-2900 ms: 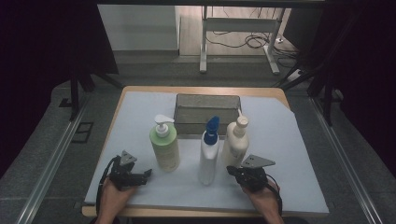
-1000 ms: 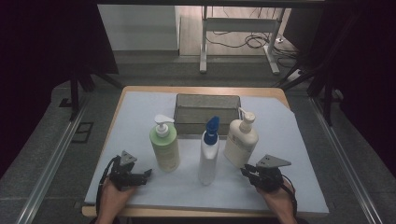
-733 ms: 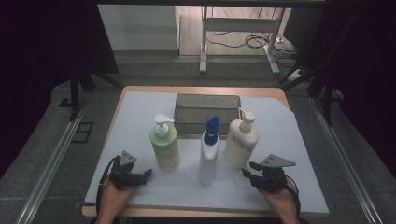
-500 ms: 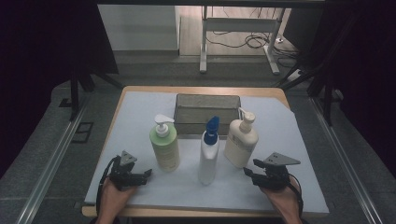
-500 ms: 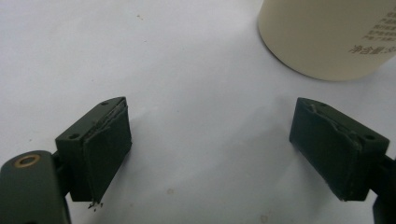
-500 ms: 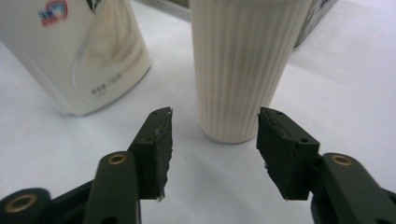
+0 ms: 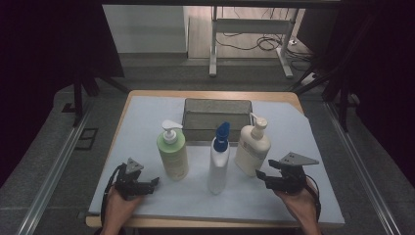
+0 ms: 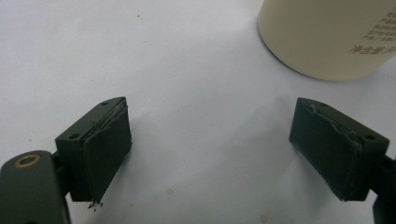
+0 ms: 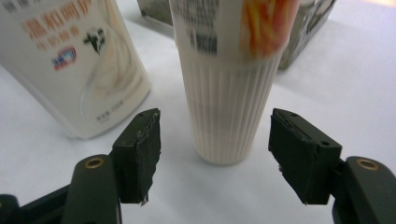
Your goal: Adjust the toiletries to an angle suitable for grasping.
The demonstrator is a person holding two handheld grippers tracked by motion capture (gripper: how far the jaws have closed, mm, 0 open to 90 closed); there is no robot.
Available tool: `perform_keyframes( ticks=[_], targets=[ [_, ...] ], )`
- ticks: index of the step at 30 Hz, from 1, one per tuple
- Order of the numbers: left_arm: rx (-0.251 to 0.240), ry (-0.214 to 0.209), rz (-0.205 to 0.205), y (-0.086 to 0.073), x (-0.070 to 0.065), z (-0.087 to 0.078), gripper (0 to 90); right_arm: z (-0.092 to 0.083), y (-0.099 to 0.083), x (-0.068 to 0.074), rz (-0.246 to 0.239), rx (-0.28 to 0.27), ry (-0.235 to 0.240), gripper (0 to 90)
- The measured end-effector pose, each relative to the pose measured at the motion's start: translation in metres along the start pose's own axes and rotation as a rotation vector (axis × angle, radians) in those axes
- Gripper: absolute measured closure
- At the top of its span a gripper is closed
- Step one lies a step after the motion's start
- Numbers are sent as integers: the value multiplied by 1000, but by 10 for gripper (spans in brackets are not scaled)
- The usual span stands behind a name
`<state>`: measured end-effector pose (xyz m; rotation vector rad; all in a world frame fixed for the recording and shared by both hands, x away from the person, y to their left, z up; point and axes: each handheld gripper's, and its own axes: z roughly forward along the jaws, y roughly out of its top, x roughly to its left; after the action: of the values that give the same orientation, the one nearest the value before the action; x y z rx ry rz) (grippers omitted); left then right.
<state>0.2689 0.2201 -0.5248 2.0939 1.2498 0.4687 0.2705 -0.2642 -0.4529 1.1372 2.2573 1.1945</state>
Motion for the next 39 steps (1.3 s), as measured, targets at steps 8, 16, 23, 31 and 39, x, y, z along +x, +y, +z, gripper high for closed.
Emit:
perform_keyframes(
  ticks=[8, 16, 23, 31, 39],
  targets=[
    [0, 0, 0, 0, 0, 0, 125, 1, 15, -3, 5, -12, 5, 291],
    [0, 0, 0, 0, 0, 0, 125, 8, 27, -3, 11, -13, 8, 272],
    [0, 0, 0, 0, 0, 0, 125, 12, 35, -6, 15, -9, 1, 272],
    [-2, 0, -3, 0, 0, 0, 125, 19, 44, -8, 14, 2, -5, 252],
    [-2, 0, -2, 0, 0, 0, 125, 25, 55, -4, 3, 5, -26, 257]
  ],
)
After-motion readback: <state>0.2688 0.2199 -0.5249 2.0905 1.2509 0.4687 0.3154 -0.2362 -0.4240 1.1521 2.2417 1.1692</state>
